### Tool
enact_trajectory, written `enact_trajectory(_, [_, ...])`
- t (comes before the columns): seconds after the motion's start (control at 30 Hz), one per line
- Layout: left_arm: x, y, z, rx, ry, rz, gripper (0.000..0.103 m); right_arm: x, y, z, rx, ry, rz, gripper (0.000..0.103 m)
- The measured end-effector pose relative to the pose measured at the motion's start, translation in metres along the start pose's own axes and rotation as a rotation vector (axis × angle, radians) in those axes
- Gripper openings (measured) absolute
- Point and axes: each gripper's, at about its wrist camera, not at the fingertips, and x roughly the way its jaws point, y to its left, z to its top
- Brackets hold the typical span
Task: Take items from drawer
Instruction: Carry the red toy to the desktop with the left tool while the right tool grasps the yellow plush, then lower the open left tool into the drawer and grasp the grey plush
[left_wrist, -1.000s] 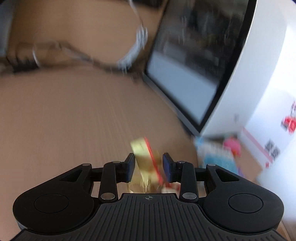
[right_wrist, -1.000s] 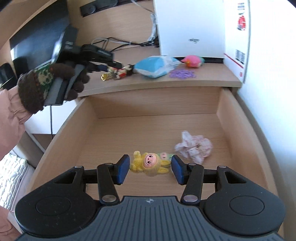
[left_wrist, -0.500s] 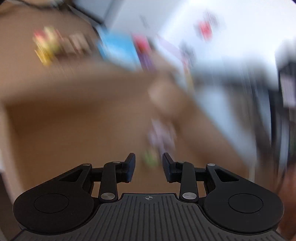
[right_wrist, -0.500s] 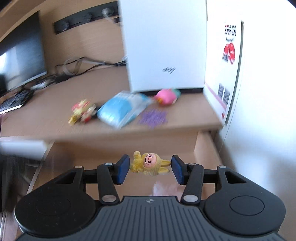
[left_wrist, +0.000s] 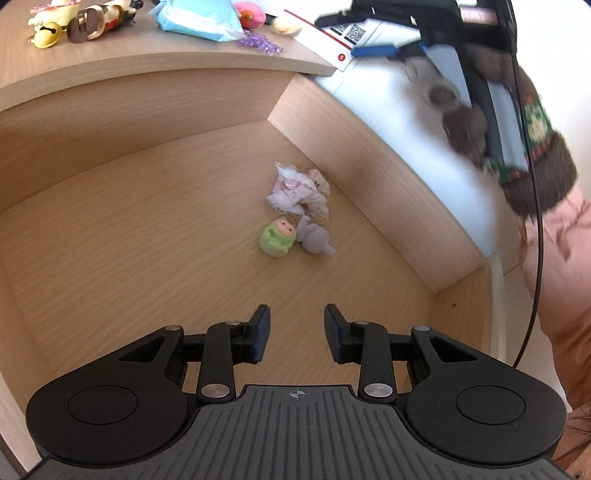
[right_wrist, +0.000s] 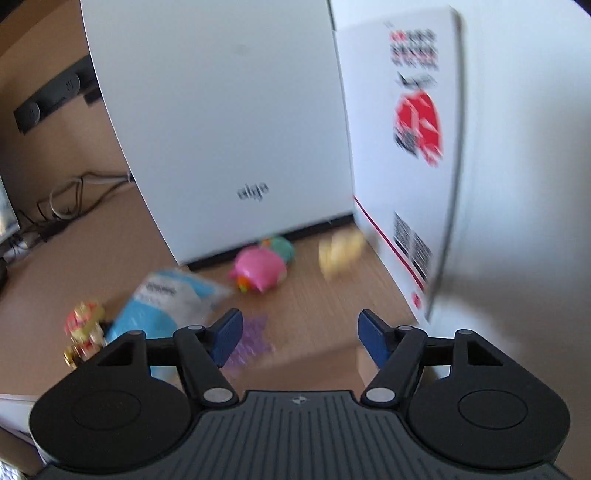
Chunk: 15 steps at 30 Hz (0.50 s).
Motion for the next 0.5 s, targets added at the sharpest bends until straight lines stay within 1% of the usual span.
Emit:
enact_trajectory(0.1, [0.001, -0.003, 0.000, 0.009, 0.002, 0.019, 0.035, -0.007, -0.007, -0.023, -0.003, 0.021, 0.006, 0.072])
enact_trajectory(0.13, [0.001, -0.004, 0.000, 0.011, 0.008, 0.033, 0.035, -0.009, -0.009, -0.031, -0.004, 0.031, 0.015, 0.077])
enact_trajectory(0.17, [0.000, -0.005, 0.001, 0.020, 0.019, 0.056, 0.035, -0.013, -0.010, -0.043, -0.008, 0.049, 0.029, 0.080])
enact_trajectory(0.23, [-0.006, -0.011, 0.003, 0.061, 0.043, 0.115, 0.035, -0.017, -0.005, -0.068, -0.015, 0.098, 0.058, 0.082])
enact_trajectory(0.3, [-0.014, -0.018, 0.006, 0.114, 0.090, 0.178, 0.035, -0.021, -0.003, -0.096, -0.038, 0.142, 0.087, 0.082])
enact_trajectory(0.37, [-0.019, -0.025, 0.008, 0.167, 0.151, 0.240, 0.035, -0.027, 0.001, -0.121, -0.075, 0.158, 0.105, 0.082])
enact_trajectory(0.43, [-0.023, -0.034, 0.008, 0.205, 0.221, 0.305, 0.035, -0.034, 0.007, -0.138, -0.122, 0.133, 0.100, 0.082])
enact_trajectory(0.5, [-0.022, -0.038, 0.008, 0.190, 0.287, 0.341, 0.035, -0.035, 0.006, -0.147, -0.137, 0.106, 0.102, 0.083])
